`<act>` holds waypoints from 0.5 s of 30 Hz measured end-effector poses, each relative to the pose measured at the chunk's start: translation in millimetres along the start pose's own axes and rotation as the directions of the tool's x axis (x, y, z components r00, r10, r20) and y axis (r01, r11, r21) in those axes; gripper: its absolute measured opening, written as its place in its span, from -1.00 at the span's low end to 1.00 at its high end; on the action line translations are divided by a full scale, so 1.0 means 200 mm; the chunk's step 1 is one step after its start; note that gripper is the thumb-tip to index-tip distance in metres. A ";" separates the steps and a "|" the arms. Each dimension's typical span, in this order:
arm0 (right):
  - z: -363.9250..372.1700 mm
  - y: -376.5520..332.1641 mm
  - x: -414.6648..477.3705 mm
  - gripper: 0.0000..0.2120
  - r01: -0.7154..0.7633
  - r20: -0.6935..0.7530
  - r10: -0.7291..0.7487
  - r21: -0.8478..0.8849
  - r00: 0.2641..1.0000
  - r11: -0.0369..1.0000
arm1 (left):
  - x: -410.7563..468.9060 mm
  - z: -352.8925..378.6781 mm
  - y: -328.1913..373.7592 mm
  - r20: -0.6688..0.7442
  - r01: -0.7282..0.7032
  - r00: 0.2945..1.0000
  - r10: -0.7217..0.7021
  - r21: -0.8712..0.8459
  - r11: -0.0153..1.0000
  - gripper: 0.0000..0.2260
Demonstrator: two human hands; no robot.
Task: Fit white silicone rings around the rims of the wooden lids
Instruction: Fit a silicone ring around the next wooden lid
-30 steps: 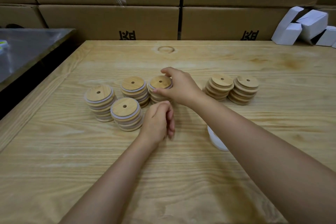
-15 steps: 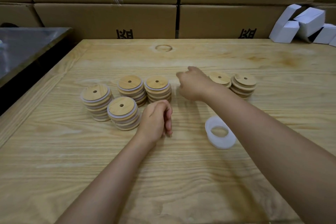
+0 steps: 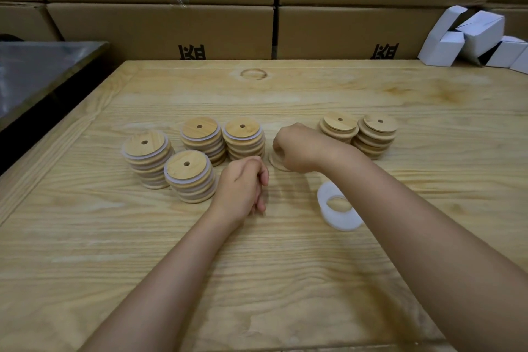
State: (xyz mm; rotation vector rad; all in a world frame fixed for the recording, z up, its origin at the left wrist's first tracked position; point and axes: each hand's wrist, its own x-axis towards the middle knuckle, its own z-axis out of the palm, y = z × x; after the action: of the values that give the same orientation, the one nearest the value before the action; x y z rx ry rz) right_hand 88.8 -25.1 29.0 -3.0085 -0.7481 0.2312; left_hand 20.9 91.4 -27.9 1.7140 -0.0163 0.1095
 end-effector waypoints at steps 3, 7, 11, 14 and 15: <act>0.04 0.01 -0.06 -0.81 -0.009 -0.048 0.011 0.038 0.999 0.999 | 0.00 0.00 0.00 -0.001 -0.003 1.000 0.003 0.009 1.000 -0.68; 0.10 0.03 -0.12 -0.50 -0.014 -0.059 0.027 0.200 0.998 0.980 | 0.00 0.00 -0.01 -0.007 -0.021 1.000 0.021 0.009 1.000 -0.72; 0.15 0.04 -0.19 -0.35 0.015 -0.089 0.011 0.282 0.996 0.959 | 0.01 0.00 -0.03 -0.014 -0.034 0.999 0.035 0.056 0.998 -0.66; 0.16 0.05 -0.22 -0.33 0.023 -0.145 0.023 0.306 0.989 0.952 | 0.00 0.00 -0.04 -0.022 -0.046 0.999 0.048 0.077 0.996 -0.70; 0.16 0.05 -0.23 -0.32 0.021 -0.167 0.036 0.326 0.985 0.945 | 0.00 0.00 -0.04 -0.020 -0.045 0.999 0.046 0.064 0.997 -0.73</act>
State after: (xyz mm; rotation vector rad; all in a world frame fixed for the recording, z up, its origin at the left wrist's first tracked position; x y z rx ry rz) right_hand 48.1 -55.3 2.3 -2.6753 -0.6130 0.0838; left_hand 22.2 92.7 -36.1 1.7758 -0.0363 0.1643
